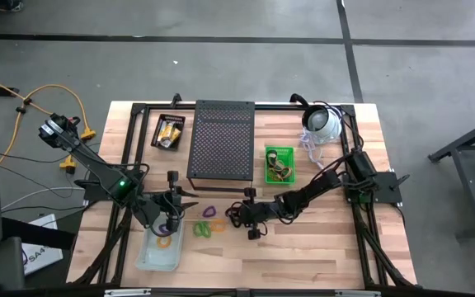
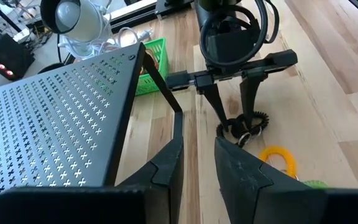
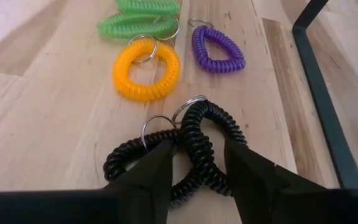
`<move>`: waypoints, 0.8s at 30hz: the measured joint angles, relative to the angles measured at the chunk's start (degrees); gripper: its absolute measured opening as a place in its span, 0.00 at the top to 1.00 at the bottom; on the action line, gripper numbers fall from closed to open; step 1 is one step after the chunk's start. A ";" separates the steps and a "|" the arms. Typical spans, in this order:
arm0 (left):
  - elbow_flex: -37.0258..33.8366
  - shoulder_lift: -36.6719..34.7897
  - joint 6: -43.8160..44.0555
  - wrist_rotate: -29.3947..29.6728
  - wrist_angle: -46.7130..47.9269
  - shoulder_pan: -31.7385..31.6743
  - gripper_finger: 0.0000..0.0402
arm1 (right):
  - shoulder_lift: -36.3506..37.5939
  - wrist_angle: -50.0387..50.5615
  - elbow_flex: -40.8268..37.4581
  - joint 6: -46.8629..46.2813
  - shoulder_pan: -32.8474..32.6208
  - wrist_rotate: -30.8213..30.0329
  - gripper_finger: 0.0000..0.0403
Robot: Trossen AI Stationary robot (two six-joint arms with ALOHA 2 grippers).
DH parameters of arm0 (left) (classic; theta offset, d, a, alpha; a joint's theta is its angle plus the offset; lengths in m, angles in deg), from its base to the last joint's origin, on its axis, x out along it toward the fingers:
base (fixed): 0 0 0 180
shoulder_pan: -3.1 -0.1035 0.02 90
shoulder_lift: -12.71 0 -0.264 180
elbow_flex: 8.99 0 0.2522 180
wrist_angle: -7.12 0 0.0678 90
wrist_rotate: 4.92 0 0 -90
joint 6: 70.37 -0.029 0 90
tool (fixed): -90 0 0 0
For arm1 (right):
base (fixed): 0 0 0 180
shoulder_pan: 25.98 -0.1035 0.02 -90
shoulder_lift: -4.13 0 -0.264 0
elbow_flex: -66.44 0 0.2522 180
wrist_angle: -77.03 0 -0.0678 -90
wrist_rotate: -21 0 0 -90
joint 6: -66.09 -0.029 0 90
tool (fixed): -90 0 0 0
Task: Pick & Place Office Desk Supplies
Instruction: Put the top black spring keychain into the gray bin
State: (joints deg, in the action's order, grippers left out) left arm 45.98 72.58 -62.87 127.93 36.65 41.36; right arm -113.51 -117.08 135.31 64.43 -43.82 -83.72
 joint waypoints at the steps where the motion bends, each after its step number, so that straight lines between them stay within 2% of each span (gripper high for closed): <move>1: 0.00 0.00 -0.01 0.00 0.00 0.00 0.79 | -0.02 0.00 0.00 -0.01 0.00 -0.02 0.69; 17: 0.00 0.00 -0.03 0.00 0.00 0.00 0.79 | -0.02 -1.14 -0.07 -0.02 -0.02 -0.17 0.89; 24: 0.00 0.00 -0.03 0.00 0.01 0.00 0.79 | 0.25 -1.36 -0.07 -0.04 -0.04 -0.13 0.93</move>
State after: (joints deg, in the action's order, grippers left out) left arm 45.98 72.58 -62.90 127.93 36.66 41.36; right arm -113.27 -118.44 135.24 64.39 -43.86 -83.84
